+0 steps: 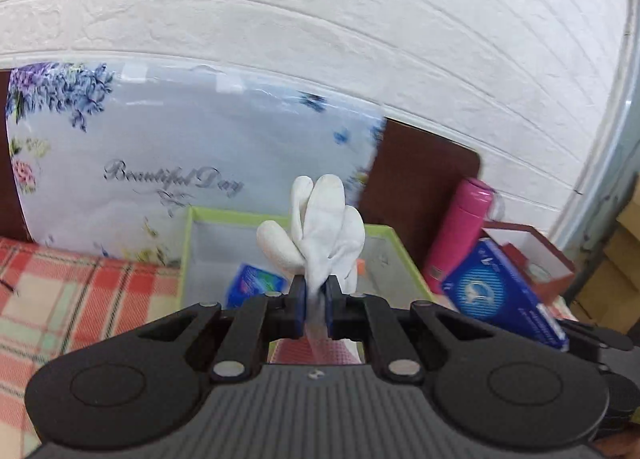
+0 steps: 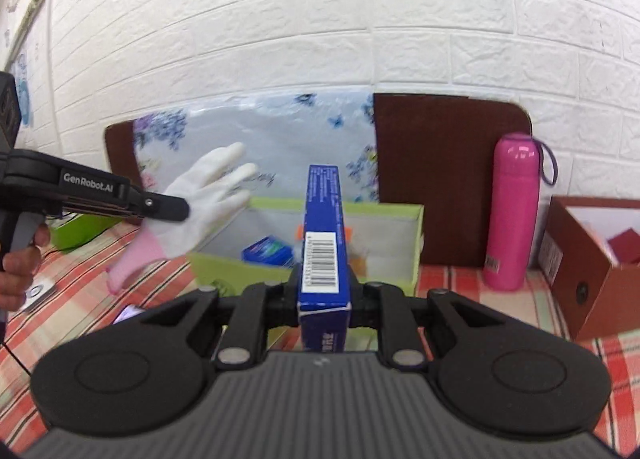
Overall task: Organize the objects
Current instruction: 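Lift the glove and blue box into the lime-green box and release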
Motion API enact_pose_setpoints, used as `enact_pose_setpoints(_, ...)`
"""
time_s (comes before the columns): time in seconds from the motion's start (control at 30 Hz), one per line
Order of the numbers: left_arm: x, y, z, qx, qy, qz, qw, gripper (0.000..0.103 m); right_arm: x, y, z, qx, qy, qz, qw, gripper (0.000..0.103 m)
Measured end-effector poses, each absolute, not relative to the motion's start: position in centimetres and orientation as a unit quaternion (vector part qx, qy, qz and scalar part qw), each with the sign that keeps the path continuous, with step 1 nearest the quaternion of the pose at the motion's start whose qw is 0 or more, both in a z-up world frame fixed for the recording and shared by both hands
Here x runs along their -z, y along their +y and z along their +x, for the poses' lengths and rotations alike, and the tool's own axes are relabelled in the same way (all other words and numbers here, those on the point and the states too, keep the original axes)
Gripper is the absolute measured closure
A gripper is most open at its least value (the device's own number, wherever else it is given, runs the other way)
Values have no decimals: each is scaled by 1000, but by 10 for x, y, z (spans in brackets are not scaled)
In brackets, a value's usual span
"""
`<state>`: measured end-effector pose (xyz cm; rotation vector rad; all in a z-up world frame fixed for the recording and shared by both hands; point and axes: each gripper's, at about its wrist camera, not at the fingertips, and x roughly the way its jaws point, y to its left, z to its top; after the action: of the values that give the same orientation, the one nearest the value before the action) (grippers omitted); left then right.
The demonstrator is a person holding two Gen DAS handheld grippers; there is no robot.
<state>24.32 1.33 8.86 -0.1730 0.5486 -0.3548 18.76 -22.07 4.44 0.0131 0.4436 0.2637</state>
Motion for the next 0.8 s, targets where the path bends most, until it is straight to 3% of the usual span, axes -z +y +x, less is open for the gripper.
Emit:
enact_pose_setpoints(0.5,-32,23,370,128,332,-38,934,94,13,-208,312,-61,248,-70,964,86)
enact_pose_setpoints(0.53,-28,22,372,130,334,-39,933,89,19,-205,314,-64,252,-78,962,77)
enact_pose_setpoints(0.57,-24,21,372,131,338,-37,931,76,24,-202,315,-65,258,-86,960,67)
enact_pose_setpoints(0.6,-21,21,371,135,344,-35,929,67,29,-198,313,-66,261,-94,958,48)
enact_pose_setpoints(0.63,-19,21,368,138,343,-32,929,49,32,-195,308,-75,256,-101,959,44)
enact_pose_setpoints(0.67,-17,23,363,138,334,-31,932,36,35,-192,303,-80,250,-110,959,42)
enact_pose_setpoints(0.8,-18,26,347,133,319,-38,937,33,35,-185,286,-76,224,-122,964,18)
